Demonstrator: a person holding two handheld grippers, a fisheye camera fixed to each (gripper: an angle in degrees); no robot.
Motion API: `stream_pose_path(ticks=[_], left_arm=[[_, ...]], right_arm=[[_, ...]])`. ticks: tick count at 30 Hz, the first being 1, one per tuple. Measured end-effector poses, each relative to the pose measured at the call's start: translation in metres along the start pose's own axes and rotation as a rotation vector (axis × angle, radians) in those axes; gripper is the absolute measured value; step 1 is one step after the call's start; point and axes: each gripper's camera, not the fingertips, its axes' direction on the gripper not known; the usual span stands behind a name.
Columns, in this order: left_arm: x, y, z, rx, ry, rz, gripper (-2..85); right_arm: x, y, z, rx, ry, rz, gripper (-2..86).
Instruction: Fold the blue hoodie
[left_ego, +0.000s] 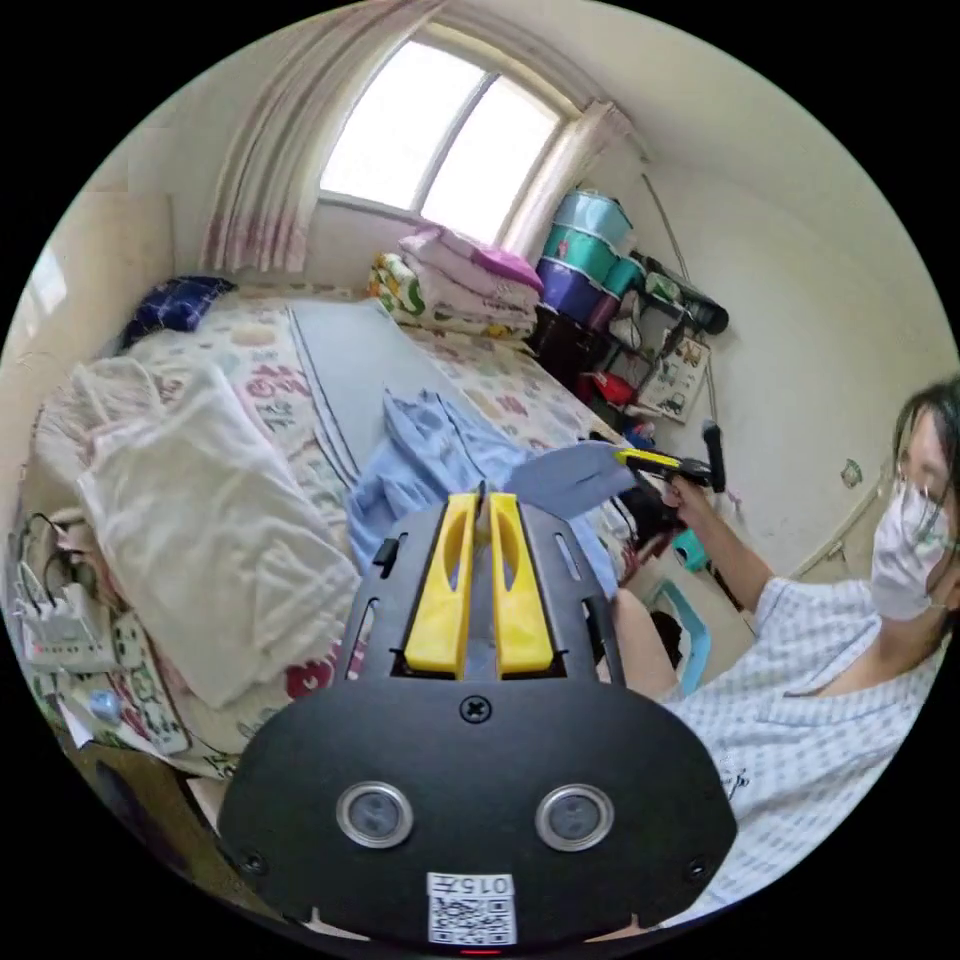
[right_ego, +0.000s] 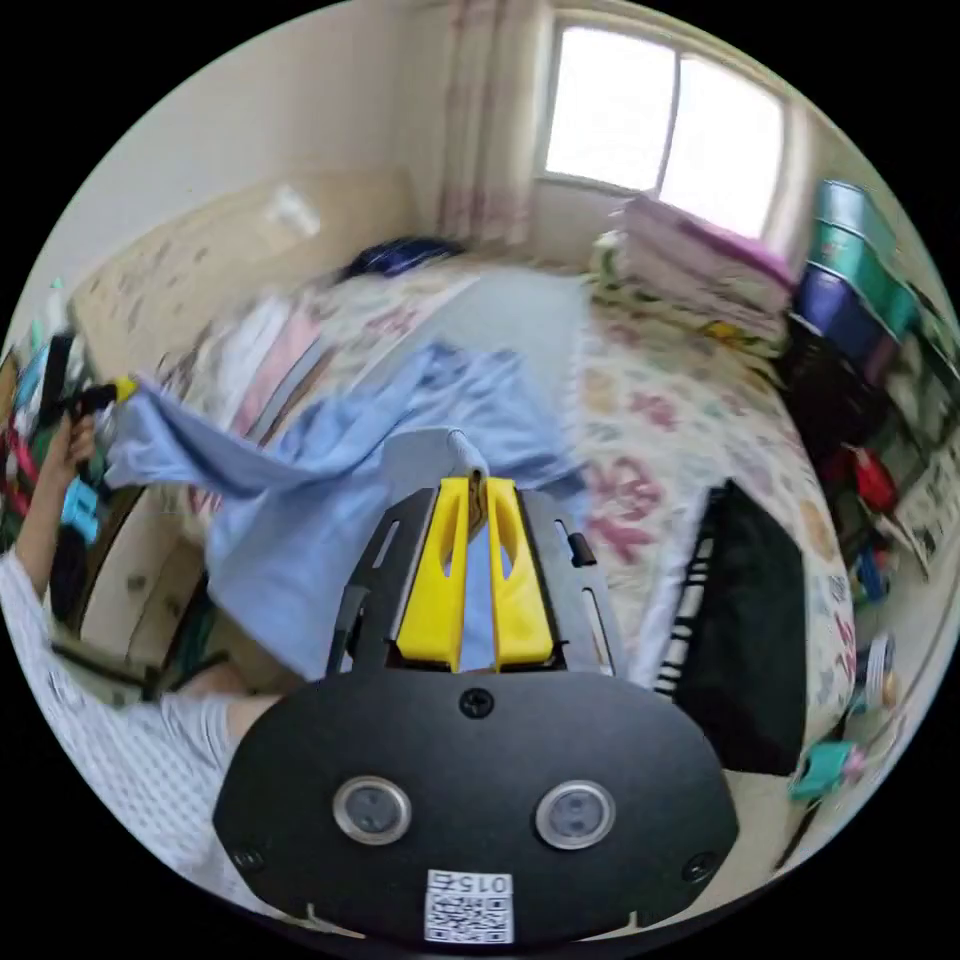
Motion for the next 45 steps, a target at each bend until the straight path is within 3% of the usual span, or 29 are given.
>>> stream_pose_path(ticks=[1,3,5,7,9,13,16,22,25,31,38,45], left_arm=[[-0.022,-0.031,-0.031,0.165,-0.191,-0.081,1.0],[-0.036,-0.049,-0.059,0.309,-0.392,-0.177,1.5],[-0.029,-0.042,-0.069,0.389,-0.353,-0.156,2.0],[0.0,-0.013,-0.049,0.414,-0.362,-0.08,1.1],[0.026,0.0,-0.008,0.314,-0.346,0.005,0.0],[0.074,-0.008,0.146,-0.077,-0.077,0.207,-0.6],[0.078,-0.02,0.26,-0.256,-0.031,0.189,-0.5],[0.05,-0.033,0.435,-0.446,-0.087,0.058,-0.5],[0.027,-0.031,0.489,-0.487,-0.122,-0.037,-0.7],[-0.014,-0.031,0.537,-0.384,-0.168,-0.196,-0.8],[-0.024,-0.035,0.579,-0.405,-0.182,-0.109,-0.8],[-0.036,-0.043,0.598,-0.41,-0.187,-0.099,-0.5]], right_arm=[[0.054,-0.04,-0.033,0.118,0.092,0.158,4.4],[0.11,-0.07,-0.066,0.189,0.244,0.35,6.7],[0.134,-0.074,-0.084,0.225,0.186,0.387,8.4],[0.122,-0.055,-0.072,0.254,0.118,0.255,7.7],[0.105,-0.037,-0.033,0.157,0.113,0.176,7.4],[0.064,-0.001,0.096,-0.162,-0.061,0.064,6.0],[0.027,0.007,0.165,-0.283,-0.108,0.031,4.4],[-0.025,-0.018,0.243,-0.311,-0.189,-0.036,3.1],[-0.031,-0.034,0.275,-0.292,-0.186,-0.017,0.1],[-0.04,-0.06,0.326,-0.275,-0.153,-0.03,-0.8],[-0.073,-0.106,0.377,-0.416,-0.014,-0.098,-0.6],[-0.087,-0.13,0.379,-0.365,0.119,-0.22,-0.8]])
